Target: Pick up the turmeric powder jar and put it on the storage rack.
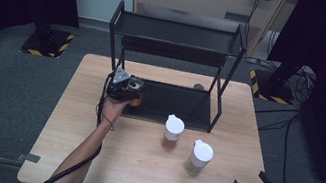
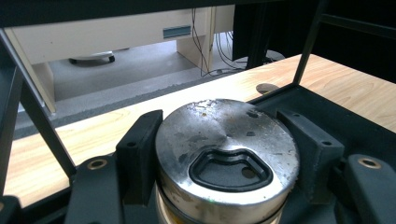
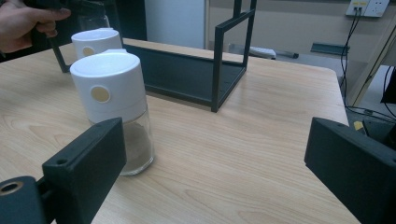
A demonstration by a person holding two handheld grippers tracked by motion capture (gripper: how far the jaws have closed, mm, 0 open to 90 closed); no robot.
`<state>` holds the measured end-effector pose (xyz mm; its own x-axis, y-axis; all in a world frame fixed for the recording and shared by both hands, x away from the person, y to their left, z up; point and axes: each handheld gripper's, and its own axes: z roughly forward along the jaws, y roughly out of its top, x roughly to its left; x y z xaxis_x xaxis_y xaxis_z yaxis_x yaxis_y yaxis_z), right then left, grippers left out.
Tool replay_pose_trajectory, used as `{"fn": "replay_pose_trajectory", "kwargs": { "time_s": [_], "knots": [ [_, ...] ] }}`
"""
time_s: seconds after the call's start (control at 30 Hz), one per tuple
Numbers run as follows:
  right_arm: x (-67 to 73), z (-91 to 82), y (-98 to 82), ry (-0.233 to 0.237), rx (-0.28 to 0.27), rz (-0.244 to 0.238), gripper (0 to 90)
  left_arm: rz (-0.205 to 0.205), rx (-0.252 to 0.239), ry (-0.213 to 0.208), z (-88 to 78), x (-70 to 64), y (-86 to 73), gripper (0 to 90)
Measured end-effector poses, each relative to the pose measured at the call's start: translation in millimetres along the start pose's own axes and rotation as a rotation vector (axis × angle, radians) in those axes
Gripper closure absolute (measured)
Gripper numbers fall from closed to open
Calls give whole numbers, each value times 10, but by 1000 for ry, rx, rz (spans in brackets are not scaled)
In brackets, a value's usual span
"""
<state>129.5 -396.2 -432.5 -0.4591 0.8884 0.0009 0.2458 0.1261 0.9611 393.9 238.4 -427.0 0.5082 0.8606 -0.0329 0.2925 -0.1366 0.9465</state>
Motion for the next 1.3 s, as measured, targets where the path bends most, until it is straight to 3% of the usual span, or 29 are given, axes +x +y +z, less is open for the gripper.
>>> {"fn": "replay_pose_trajectory", "kwargs": {
  "time_s": [0.2, 0.57, 0.87, 1.2, 1.27, 1.3],
  "knots": [
    [3, -1, 2, -1, 1, -1, 58, -21, 15, 17, 45, 12, -73, 343],
    [-1, -5, -1, -2, 0, 2, 58, 9, 16, 25, 121, -64, -125, 343],
    [-3, -7, -2, 0, -1, 2, 58, -28, 12, 26, 168, -40, -204, 343],
    [1, -6, 1, 0, 0, 0, 57, -32, 14, 21, 180, -31, -196, 337],
    [1, -4, 1, 1, 0, 0, 57, -46, 14, 17, 190, -17, -180, 293],
    [1, -5, 2, 2, 1, -1, 57, -54, 13, 12, 195, -7, -172, 213]
  ]
}}
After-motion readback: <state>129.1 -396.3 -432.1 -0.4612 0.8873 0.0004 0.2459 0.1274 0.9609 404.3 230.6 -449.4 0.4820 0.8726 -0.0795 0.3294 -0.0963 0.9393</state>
